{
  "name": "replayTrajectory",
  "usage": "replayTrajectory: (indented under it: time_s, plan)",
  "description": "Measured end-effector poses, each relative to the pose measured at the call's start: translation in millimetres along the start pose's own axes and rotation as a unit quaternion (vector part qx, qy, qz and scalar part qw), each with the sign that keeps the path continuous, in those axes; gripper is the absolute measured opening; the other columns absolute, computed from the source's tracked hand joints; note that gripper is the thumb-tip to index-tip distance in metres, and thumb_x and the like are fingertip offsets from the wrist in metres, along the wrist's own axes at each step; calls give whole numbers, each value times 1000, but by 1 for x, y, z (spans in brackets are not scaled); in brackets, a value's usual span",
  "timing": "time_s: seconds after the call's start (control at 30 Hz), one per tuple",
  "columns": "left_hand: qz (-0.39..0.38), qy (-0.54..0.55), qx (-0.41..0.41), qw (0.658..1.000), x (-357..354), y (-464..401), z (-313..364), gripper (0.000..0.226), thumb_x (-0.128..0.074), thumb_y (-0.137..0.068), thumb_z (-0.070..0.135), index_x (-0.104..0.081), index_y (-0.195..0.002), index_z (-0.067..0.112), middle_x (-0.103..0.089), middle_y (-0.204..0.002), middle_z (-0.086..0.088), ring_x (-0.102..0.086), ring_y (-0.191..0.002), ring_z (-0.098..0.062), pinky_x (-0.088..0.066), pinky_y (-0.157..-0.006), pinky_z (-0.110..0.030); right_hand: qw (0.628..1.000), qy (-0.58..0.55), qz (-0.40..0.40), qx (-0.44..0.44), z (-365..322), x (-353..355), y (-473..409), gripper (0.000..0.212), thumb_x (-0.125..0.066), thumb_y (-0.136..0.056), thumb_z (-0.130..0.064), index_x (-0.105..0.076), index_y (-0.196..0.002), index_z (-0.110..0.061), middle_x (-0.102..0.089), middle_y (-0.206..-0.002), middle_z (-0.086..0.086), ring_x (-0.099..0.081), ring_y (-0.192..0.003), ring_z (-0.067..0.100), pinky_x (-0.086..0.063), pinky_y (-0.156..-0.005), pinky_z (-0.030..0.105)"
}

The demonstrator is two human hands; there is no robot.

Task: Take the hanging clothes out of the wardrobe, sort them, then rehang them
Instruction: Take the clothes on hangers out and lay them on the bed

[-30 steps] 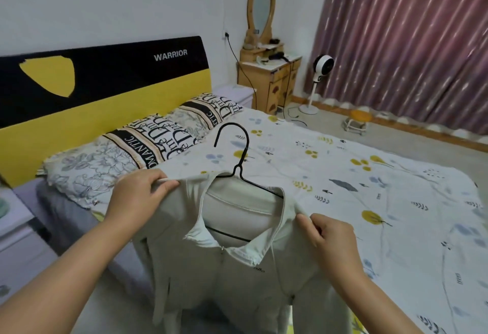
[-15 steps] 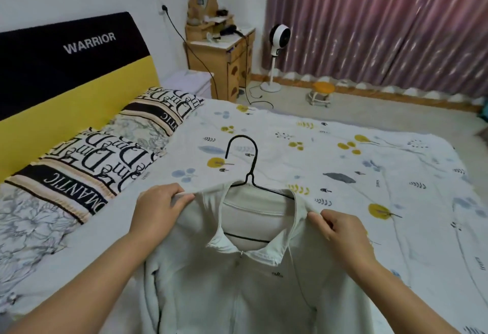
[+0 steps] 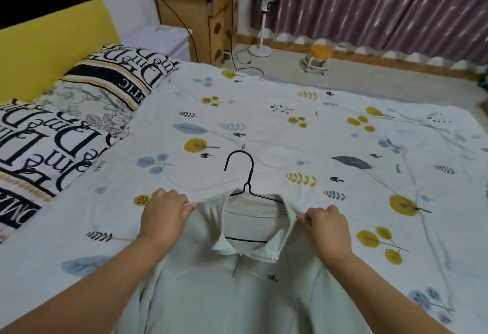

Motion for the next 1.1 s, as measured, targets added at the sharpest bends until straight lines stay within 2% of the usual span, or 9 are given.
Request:
replayTrajectory:
  time_s: [0.13, 0.4, 0.53, 0.6, 0.67, 0.77, 0.83, 1.0, 1.1]
  plan:
    - [-36, 10, 59, 998, -60, -26, -6, 29, -45, -95, 37, -54, -82, 13, -64, -94, -11, -61, -91, -32, -41, -68, -36, 997, -44, -43, -52, 8, -57, -36, 42, -37, -99, -35, -29, -62, -18, -54, -89, 5, -50, -84, 23, -31, -65, 28]
    - [-110, 88, 113, 984, -159, -55, -16, 27, -43, -97, 21, -57, -110, 1, -62, -111, -20, -56, -104, -33, -39, -81, -35, 984, -119, -94, -90, 13, -156, -79, 21, -33, -99, -19, -50, -94, -8, -52, -103, 12, -53, -89, 30, -38, -74, 34]
    - [-225, 60, 58, 971, -207, -37, -7, 50, -37, -99, 26, -26, -145, 10, -20, -155, -12, -36, -135, -24, -30, -105, -29, 983, -122, -129, -45, 8, -195, -71, 26, -41, -92, -10, -44, -117, -9, -41, -120, 10, -51, -105, 34, -33, -71, 30]
    - [-220, 26, 16, 975, -219, -27, -4, 55, -41, -98, 30, -24, -147, 10, -6, -156, -15, -35, -135, -31, -33, -106, -37, 981, -119, -150, -35, 2, -206, -64, 22, -39, -94, -15, -44, -115, -9, -38, -124, 11, -43, -117, 31, -35, -79, 31]
    - [-220, -1, -6, 975, -224, -22, 0, 60, -43, -96, 34, -24, -146, 6, -3, -154, -23, -30, -136, -38, -31, -108, -48, 975, -72, -210, -12, -2, -217, -55, 41, -30, -99, -19, -31, -139, -10, -18, -150, 12, -20, -139, 28, -30, -104, 34]
    - [-320, -42, 20, 946, -225, -18, -3, 65, -30, -99, 42, 2, -150, 16, 21, -155, -13, -3, -145, -27, -10, -116, -40, 962, -31, -270, -1, -5, -214, -49, 52, -22, -102, -22, -5, -151, -15, 10, -158, 11, 4, -146, 27, -11, -116, 34]
    - [-354, -25, 40, 934, -216, -22, -1, 60, -31, -99, 39, -8, -150, 16, 15, -156, -10, -8, -145, -26, -16, -115, -38, 956, -19, -292, -6, -8, -205, -48, 45, -27, -101, -21, -22, -144, -12, -8, -155, 14, -13, -142, 30, -26, -112, 39]
    - [-330, 25, 64, 941, -166, -30, 10, 35, -36, -99, 29, -51, -123, 9, -51, -131, -11, -49, -118, -26, -39, -94, -31, 940, 19, -340, 29, -24, -162, -42, 17, -39, -91, -7, -53, -97, -16, -54, -119, 10, -52, -99, 24, -44, -77, 28]
    - [-304, 45, 61, 950, -119, -25, 21, 33, -38, -98, 29, -55, -121, 13, -56, -126, -7, -51, -115, -23, -40, -93, -29, 956, 12, -288, 62, -40, -116, -37, 29, -37, -95, -12, -54, -118, -13, -53, -126, 10, -53, -113, 26, -44, -86, 28]
Point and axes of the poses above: each hand's wrist, its own y-axis away from the middle knuckle, its own x-axis out of the back of the hand, z = x × y, the point moved 6 cm from there along -y, towards the middle knuckle
